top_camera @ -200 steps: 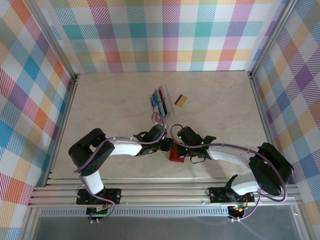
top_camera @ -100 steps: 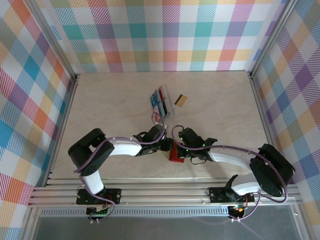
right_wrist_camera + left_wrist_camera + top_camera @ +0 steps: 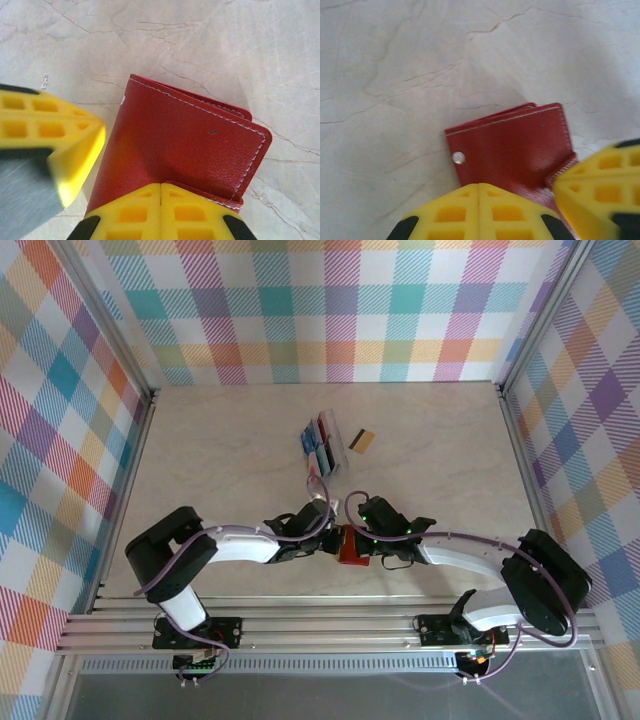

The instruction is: Put the credit cards into the card holder

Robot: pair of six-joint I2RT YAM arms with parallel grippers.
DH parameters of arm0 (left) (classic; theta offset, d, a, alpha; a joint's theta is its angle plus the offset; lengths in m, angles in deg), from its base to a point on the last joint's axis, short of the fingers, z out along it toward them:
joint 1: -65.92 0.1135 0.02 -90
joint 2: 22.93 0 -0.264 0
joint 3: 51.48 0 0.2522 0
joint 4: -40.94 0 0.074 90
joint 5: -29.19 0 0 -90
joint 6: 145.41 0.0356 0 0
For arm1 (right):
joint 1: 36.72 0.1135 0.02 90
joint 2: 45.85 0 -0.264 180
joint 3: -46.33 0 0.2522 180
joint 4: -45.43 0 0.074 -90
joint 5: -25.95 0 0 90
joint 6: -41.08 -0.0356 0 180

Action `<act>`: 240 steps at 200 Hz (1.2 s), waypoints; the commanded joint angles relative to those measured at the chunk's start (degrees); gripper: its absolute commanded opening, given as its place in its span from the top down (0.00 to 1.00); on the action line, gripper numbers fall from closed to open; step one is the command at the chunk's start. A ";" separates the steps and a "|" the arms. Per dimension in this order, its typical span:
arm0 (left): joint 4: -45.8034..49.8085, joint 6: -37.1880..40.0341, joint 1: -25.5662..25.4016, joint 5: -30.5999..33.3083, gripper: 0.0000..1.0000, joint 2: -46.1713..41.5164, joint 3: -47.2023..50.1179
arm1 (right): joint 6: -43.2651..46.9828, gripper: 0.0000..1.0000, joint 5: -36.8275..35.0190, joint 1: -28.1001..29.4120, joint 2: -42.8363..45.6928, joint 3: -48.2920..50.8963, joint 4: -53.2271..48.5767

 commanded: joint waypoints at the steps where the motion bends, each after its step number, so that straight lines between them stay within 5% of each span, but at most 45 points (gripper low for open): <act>1: 2.25 0.32 -0.89 3.83 1.00 -3.33 1.29 | -0.06 1.00 1.47 0.14 -0.02 1.49 -2.17; 51: -2.12 0.16 -0.55 -5.18 1.00 0.54 -0.49 | -0.05 1.00 1.83 0.14 -0.14 1.44 -1.97; 94: -4.73 -1.10 0.79 -6.88 1.00 5.37 -0.96 | -0.11 1.00 2.08 0.18 0.60 1.68 -1.99; 240: -5.08 -1.38 0.62 -2.83 0.99 7.05 1.21 | -0.63 1.00 5.85 -1.00 2.45 3.50 -0.12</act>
